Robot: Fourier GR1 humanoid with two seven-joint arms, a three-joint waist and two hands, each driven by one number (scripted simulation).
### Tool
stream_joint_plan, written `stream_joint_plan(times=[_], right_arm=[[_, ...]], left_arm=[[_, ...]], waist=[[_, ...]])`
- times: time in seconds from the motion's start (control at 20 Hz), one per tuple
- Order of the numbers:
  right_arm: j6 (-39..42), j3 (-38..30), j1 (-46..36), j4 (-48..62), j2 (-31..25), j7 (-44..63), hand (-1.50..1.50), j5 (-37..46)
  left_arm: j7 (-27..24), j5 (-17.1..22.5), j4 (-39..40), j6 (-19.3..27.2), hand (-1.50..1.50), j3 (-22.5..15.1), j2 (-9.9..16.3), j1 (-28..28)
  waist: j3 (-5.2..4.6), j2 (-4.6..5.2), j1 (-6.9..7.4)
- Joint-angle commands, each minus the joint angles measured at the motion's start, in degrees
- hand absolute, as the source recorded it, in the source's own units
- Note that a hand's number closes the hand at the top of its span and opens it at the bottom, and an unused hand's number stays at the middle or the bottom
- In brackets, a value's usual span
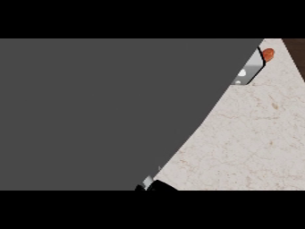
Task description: Pick up the bottled water, place it into the cabinet and close the cabinet
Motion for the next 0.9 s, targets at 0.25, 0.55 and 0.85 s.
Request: stream_joint_plan(times=[0.25,0.55,0.85], right_arm=[[-21.80,-0.51,-23.08,19.07,4.22,-2.69,1.50,-8.92],[-15.92,-4.01,-33.48,29.61,4.27,-7.94,1.50,-21.42],[5.61,-6.01,-28.98,36.12,4.28,-8.05,1.50,-30.21]], left_arm=[[3.60,3.71,-6.65,-1.44,-1.50,3.37,2.73,2.21],[6.51,5.11,-9.71,0.53,-1.50,7.66,3.11,3.77],[4.27,5.75,-7.01,-3.68,-1.50,10.99,2.81,5.98]], waist=[[0.21,1.10,1.83],[0.29,1.24,0.76],[0.30,1.37,0.07]])
